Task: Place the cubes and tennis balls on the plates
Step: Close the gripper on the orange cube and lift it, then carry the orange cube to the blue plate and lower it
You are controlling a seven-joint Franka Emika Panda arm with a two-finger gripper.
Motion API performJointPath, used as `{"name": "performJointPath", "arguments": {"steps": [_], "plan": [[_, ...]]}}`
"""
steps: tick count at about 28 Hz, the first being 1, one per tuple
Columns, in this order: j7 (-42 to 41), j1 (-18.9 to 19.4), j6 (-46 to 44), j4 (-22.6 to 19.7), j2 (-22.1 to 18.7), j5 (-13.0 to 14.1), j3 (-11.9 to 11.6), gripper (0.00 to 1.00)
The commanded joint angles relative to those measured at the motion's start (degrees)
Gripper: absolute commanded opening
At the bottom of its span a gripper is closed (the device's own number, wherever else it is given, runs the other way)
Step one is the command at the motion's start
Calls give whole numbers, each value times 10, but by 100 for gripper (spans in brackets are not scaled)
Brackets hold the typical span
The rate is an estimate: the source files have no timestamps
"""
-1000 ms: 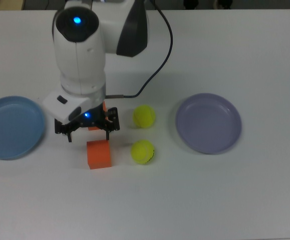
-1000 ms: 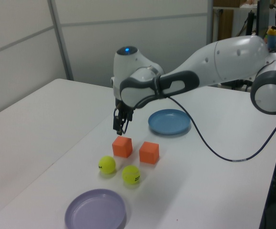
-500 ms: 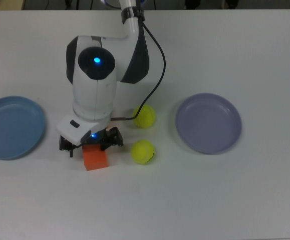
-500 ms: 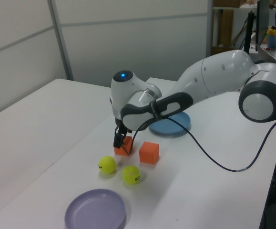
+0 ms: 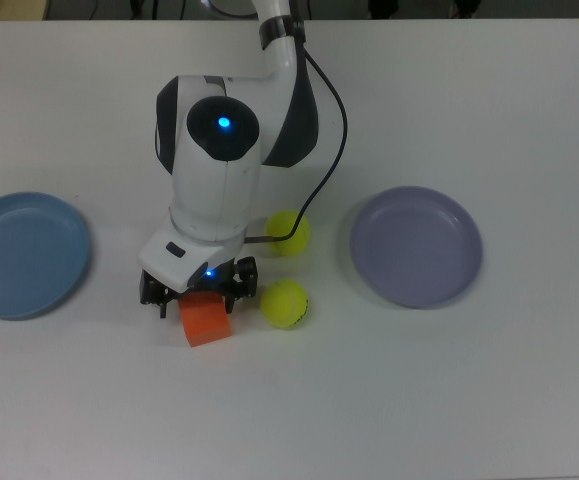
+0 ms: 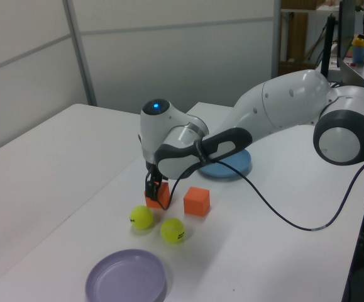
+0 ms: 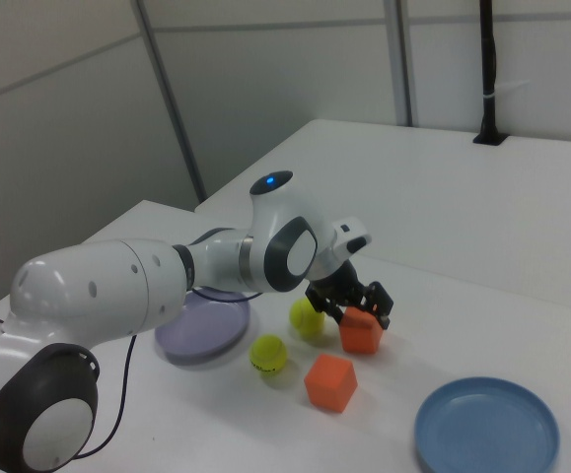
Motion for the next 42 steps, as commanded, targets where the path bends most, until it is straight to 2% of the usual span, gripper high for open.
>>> {"name": "performJointPath", "arguments": {"steps": [1,22,26,31,37,38,39,42], "plan": [[8,-3,3,-12,-41,-4,-3,97],[-4,5,5,-13,-37,4,-1,99],[-5,9,5,-16,-26,3,-1,100],[1,16,7,-17,-4,-7,-2,100],[2,15,7,-18,-1,-21,-4,99],[2,15,7,-18,0,-21,-4,96],[2,15,8,-18,3,-21,-4,75],[3,15,8,-18,3,-18,-4,30]]}}
